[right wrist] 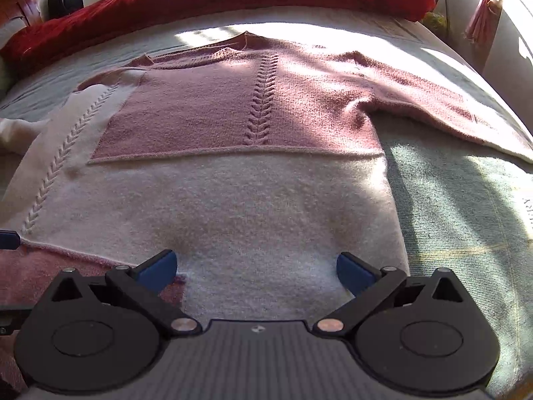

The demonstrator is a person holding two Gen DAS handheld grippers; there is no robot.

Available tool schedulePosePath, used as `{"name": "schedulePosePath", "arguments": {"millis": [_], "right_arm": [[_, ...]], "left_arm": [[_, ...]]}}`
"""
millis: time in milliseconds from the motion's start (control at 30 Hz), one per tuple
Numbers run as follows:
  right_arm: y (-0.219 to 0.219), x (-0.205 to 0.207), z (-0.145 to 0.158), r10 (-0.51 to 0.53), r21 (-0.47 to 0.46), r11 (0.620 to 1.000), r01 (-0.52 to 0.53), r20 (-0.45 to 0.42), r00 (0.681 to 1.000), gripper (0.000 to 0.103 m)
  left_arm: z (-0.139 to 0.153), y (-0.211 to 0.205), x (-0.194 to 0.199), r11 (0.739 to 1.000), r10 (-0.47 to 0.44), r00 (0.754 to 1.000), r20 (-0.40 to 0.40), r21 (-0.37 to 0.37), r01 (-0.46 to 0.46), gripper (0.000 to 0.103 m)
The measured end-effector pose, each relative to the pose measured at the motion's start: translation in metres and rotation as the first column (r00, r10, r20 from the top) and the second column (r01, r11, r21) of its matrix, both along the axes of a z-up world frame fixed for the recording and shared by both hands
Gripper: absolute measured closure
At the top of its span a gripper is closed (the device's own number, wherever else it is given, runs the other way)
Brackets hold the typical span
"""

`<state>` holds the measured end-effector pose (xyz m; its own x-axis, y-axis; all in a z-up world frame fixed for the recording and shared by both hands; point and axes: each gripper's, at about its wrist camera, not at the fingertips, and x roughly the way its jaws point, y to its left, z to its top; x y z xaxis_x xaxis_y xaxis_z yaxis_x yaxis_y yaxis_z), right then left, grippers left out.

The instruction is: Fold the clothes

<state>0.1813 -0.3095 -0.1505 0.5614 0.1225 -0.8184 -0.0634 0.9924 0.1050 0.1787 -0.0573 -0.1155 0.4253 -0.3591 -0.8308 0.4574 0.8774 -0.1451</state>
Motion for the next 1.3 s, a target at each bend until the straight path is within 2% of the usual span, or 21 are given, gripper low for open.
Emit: {"name": "schedulePosePath", "arguments": {"millis": [133,233,333,500,633,833,967,1033,1167,1300], "right_arm": [[0.006,0.03,0.028,-0.003,0.055,0.998,-0.002,0.091,0.996,0.0],[0.014,0.068,0.035,-0.019,0.101,0.995,0.008,0.103,0.994,0.0],[0.023,0.105,0.032,-0.012,0.137,0.991,-0.002,0.095,0.995,0.0],[0.04,0.144,0.016,0.064,0.082,0.994,-0.073,0.104,0.993,0.0],[0.038,0.15,-0.001,0.061,0.112,0.991,-0.07,0.081,0.995,0.0],[0.036,0.131,-0.011,0.09,0.131,0.985,-0.109,0.145,0.985,0.0],[0.044,0.127,-0.012,0.12,0.104,0.985,-0.136,0.147,0.982,0.0],[0.044,0.124,-0.007,0.128,0.1,0.985,-0.143,0.146,0.981,0.0],[0.038,0.126,0.005,0.128,0.084,0.986,-0.143,0.163,0.978,0.0],[0.037,0.147,0.015,0.175,-0.004,0.984,-0.178,0.182,0.968,0.0]], "left_arm": [[0.038,0.014,0.068,0.991,0.099,0.995,0.025,-0.09,-0.096,0.004],[0.055,0.014,0.124,0.979,0.136,0.991,0.013,-0.153,-0.132,0.004],[0.051,0.006,0.186,0.97,0.151,0.988,-0.017,-0.19,-0.151,0.004],[0.003,0.006,0.256,0.949,0.244,0.962,-0.122,-0.175,-0.262,0.004],[-0.038,0.019,0.287,0.92,0.313,0.927,-0.207,-0.176,-0.35,0.004],[-0.055,0.03,0.325,0.894,0.373,0.903,-0.215,-0.179,-0.412,0.004],[-0.045,0.018,0.339,0.908,0.384,0.908,-0.169,-0.11,-0.405,0.004],[-0.033,0.012,0.334,0.915,0.359,0.92,-0.159,-0.135,-0.38,0.004],[-0.026,0.006,0.314,0.92,0.32,0.927,-0.196,-0.169,-0.354,0.003],[-0.038,0.0,0.302,0.938,0.29,0.937,-0.194,-0.136,-0.319,0.003]]}}
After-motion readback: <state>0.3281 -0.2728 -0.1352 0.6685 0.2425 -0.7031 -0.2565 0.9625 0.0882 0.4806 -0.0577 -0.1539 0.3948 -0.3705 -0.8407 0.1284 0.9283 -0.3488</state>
